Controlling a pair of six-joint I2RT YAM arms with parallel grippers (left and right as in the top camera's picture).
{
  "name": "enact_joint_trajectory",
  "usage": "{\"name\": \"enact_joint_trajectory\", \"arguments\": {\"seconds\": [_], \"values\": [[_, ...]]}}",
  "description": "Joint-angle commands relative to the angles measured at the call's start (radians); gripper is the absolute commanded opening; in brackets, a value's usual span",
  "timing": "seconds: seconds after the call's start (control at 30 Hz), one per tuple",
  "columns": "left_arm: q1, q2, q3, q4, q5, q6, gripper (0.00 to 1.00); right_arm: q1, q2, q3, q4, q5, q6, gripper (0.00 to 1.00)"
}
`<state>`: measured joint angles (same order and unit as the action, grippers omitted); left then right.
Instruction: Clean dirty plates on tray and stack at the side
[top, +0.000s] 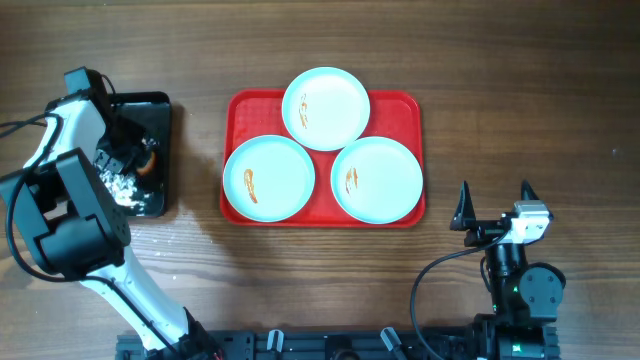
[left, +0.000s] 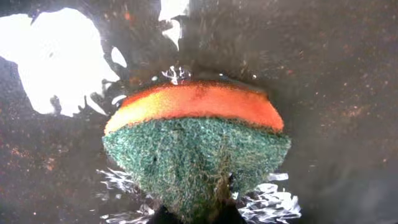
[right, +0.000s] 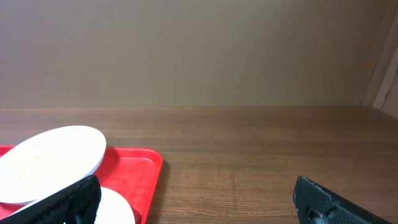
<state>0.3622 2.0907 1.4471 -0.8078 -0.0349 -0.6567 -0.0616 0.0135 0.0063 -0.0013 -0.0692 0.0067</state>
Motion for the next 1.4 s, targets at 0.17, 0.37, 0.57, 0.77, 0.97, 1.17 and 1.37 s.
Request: {"name": "enact_joint_trajectory", "arguments": {"seconds": [0.17,0.37,0.57,0.77,0.97,1.17,1.37], "values": [[0.003,-0.102,0.008,-0.015,0.019,-0.002,0.04,-0.003,-0.009,-0.001,0.002,0.014,0.02,1.0],[0.002,-0.245,0.01,0.012,0.019,-0.002,0.04,-0.003,-0.009,-0.001,0.002,0.014,0.02,1.0],[0.002,-0.369,0.01,0.055,0.019,-0.002,0.04,-0.003,-0.009,-0.001,0.002,0.014,0.02,1.0],[0.001,-0.348,0.0,0.068,-0.049,-0.002,0.04,-0.003,-0.009,-0.001,0.002,0.014,0.02,1.0],[0.0,-0.247,-0.1,0.192,-0.12,-0.002,0.04,-0.003,-0.009,-0.001,0.002,0.014,0.02,1.0],[-0.005,-0.295,-0.099,0.273,-0.007,0.28,0.04,-0.003,-0.009,-0.001,0.002,0.014,0.02,1.0],[-0.006,-0.397,-0.099,0.329,0.09,0.371,0.04,-0.003,-0.009,-0.001,0.002,0.014,0.02,1.0]]}}
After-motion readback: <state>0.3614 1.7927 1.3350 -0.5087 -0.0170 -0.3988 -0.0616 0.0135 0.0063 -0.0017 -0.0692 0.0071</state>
